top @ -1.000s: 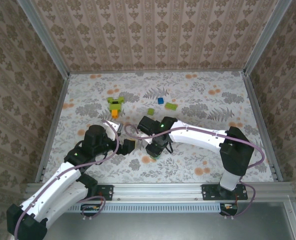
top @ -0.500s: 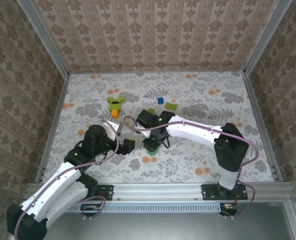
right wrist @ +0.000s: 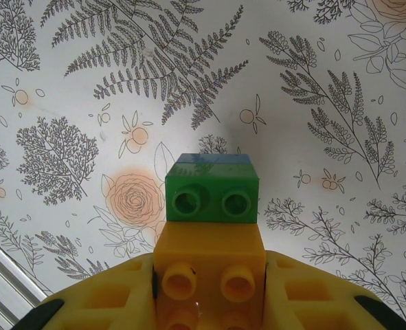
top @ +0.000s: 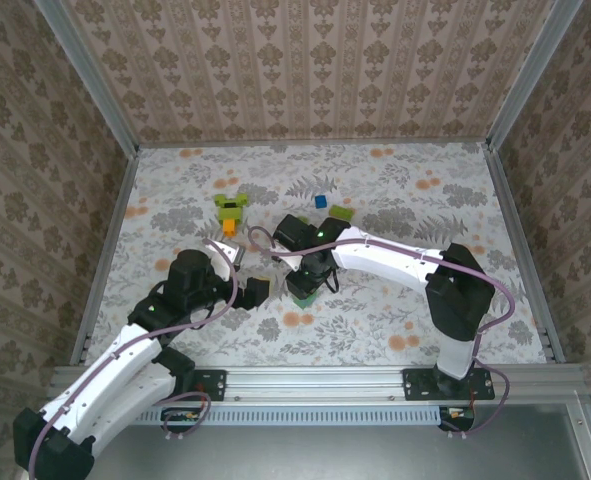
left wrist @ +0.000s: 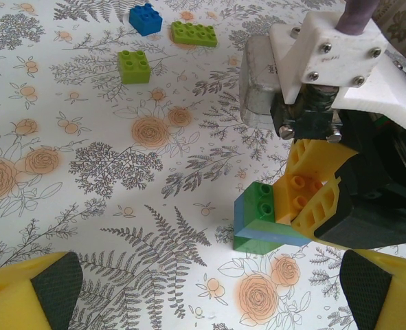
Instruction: Assemble a carrot with lego
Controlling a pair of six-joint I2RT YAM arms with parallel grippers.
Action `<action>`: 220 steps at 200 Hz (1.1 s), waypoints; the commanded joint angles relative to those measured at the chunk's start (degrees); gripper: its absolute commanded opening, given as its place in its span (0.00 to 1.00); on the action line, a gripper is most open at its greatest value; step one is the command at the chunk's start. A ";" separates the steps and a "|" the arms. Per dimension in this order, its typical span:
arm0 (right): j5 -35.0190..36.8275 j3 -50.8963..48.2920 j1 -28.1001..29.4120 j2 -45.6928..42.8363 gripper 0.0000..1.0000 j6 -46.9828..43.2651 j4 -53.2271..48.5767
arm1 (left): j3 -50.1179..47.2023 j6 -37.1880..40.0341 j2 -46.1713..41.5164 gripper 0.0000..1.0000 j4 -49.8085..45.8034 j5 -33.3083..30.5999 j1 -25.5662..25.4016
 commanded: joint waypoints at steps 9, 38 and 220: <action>3.22 -2.10 -0.80 2.22 0.37 0.50 -3.77 | 1.78 1.21 -0.49 1.00 -0.29 -0.43 -0.42; 2.80 -2.30 -0.76 1.70 0.39 0.80 -3.57 | 1.74 1.20 -0.48 1.00 -0.36 -0.52 -0.45; -3.38 -1.77 -0.74 -9.25 0.67 -1.25 -2.11 | 1.85 1.20 -1.01 1.00 -0.56 -0.52 -0.63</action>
